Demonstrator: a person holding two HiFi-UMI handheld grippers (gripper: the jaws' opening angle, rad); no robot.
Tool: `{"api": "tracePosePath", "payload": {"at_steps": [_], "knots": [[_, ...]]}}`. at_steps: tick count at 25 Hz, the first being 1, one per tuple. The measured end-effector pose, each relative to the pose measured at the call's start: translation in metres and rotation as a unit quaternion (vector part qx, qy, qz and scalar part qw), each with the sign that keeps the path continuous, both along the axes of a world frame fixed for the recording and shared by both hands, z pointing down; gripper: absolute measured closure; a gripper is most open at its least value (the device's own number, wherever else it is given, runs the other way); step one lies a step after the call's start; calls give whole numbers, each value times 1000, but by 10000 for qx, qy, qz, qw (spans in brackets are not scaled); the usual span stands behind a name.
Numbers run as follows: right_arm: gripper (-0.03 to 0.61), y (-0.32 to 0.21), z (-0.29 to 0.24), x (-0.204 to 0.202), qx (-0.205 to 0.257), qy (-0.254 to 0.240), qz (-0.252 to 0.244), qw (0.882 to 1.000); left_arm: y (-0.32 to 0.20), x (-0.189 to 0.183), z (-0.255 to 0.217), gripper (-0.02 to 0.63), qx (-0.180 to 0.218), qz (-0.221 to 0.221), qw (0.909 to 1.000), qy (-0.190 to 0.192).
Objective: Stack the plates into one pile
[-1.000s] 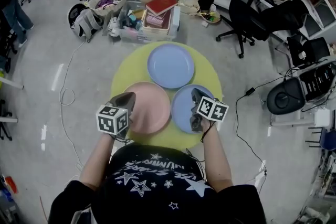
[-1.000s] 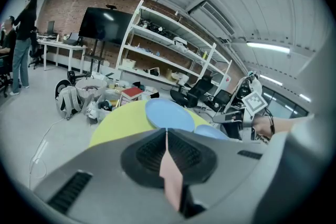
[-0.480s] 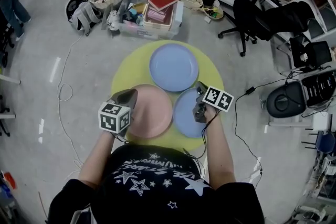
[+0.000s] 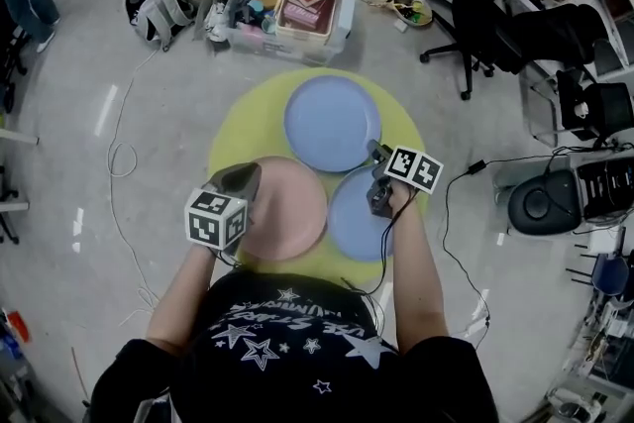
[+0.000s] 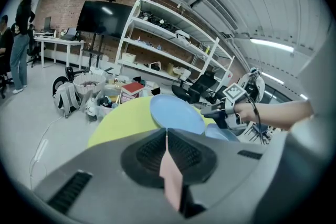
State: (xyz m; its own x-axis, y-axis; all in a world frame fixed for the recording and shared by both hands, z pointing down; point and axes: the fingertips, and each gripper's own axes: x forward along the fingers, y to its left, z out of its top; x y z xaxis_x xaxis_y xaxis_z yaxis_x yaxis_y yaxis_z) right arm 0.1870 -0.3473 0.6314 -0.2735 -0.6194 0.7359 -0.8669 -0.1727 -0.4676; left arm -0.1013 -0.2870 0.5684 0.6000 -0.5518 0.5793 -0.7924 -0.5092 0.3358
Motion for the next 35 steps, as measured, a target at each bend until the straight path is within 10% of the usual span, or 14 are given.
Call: {"api": "tracePosePath", "payload": {"at_steps": [23, 35], "knots": [[394, -22, 38, -3, -1162, 243, -501, 9917, -2, -2, 10, 591, -225, -57, 9997, -85], [503, -21, 45, -4, -1441, 753, -787, 9835, 2, -8, 14, 591, -318, -90, 9994, -71]]}}
